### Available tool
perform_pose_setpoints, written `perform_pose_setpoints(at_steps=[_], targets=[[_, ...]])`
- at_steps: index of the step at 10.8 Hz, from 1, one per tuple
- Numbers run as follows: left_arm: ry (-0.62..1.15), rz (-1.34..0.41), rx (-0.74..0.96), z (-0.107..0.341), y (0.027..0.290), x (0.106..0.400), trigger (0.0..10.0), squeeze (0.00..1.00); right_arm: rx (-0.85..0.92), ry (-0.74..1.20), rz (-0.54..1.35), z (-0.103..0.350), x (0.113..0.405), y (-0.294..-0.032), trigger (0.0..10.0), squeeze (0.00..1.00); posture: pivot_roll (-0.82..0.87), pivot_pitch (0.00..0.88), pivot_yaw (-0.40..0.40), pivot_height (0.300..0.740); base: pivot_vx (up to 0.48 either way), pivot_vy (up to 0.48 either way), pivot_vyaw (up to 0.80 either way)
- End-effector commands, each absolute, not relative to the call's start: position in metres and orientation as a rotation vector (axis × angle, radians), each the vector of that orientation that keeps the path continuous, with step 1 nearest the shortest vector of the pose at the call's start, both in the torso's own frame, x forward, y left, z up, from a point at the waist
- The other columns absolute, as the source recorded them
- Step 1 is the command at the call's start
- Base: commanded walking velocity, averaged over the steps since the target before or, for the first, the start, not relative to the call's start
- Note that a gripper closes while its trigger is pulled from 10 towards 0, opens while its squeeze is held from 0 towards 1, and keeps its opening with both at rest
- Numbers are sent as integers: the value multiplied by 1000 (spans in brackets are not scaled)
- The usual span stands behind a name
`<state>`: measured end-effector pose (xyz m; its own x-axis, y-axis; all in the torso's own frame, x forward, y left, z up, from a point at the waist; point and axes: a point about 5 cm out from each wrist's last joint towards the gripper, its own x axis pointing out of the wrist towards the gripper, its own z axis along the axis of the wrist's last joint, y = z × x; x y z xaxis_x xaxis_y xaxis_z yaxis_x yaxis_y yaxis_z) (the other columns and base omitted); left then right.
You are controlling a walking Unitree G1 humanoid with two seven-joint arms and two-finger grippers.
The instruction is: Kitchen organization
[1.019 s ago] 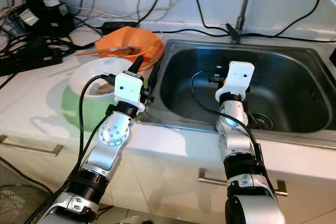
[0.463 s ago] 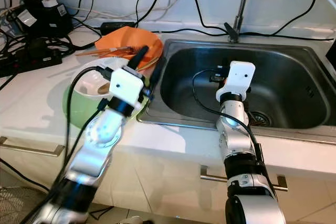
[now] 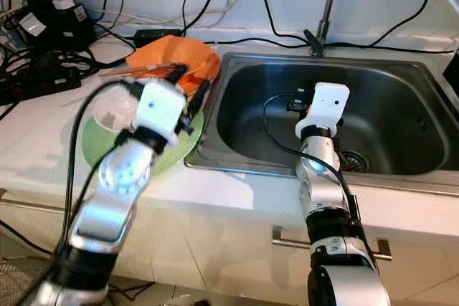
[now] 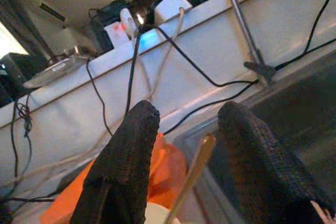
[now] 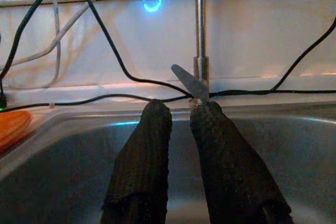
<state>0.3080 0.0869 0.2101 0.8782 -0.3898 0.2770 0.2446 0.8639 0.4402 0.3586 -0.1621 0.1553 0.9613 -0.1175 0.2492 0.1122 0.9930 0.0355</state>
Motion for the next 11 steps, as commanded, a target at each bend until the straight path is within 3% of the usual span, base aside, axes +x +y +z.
perform_pose_setpoints(at_steps=[1,3,5,7,11], targets=[[-323,-327,448,208,85,315,10000,102,30,-257,-112,159,361,-159,10000,0,93,0,49,740,0,0,0],[-277,-328,540,211,64,338,10000,0,31,-259,-116,160,362,-159,10000,0,78,0,56,740,0,0,0],[-220,-361,593,207,46,349,10000,0,29,-265,-124,161,361,-161,10000,0,57,0,70,740,0,0,0],[-166,-300,642,205,48,356,10000,0,28,-267,-132,160,360,-163,10000,0,50,0,75,740,0,0,0],[-252,-267,650,222,56,346,10000,0,28,-278,-111,165,361,-160,10000,0,55,0,68,740,0,0,0]])
